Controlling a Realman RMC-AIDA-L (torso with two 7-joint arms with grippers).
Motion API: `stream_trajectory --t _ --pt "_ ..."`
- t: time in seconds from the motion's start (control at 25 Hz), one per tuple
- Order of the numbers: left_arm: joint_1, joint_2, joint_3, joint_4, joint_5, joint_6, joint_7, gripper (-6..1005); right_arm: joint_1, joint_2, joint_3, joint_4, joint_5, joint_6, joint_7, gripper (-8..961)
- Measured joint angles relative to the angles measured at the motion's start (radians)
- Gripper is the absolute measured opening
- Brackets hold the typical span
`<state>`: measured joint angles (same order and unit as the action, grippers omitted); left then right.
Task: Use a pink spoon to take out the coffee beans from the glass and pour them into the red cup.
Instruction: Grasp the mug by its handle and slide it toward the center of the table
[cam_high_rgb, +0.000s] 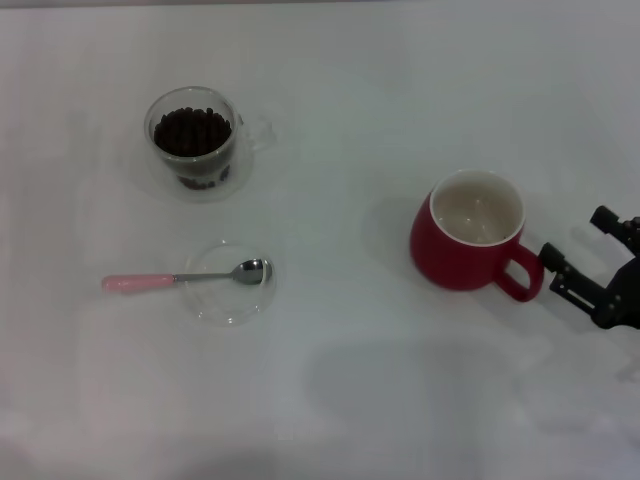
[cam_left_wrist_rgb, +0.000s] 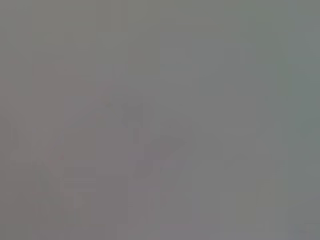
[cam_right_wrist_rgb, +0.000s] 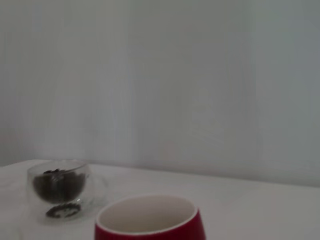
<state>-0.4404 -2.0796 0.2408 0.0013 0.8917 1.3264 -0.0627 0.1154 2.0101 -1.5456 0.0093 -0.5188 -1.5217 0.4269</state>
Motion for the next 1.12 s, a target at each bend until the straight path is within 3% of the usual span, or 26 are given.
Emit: stream_trajectory --t 0.36,0.72,1.12 --pt "0.003 0.000 0.002 0.001 -0.001 0.015 0.000 875 -0.011 0.002 0.004 0.000 -0.019 -0.019 0.006 870" --pt "0.003 0.000 0.003 -0.004 -0.001 0.016 0.000 875 -0.033 0.000 -0.002 0.001 -0.022 -0.146 0.006 870" --pt "0.008 0.000 0.005 -0.006 0.003 0.025 0.000 874 -0.029 0.012 -0.047 0.003 -0.026 -0.131 0.010 870"
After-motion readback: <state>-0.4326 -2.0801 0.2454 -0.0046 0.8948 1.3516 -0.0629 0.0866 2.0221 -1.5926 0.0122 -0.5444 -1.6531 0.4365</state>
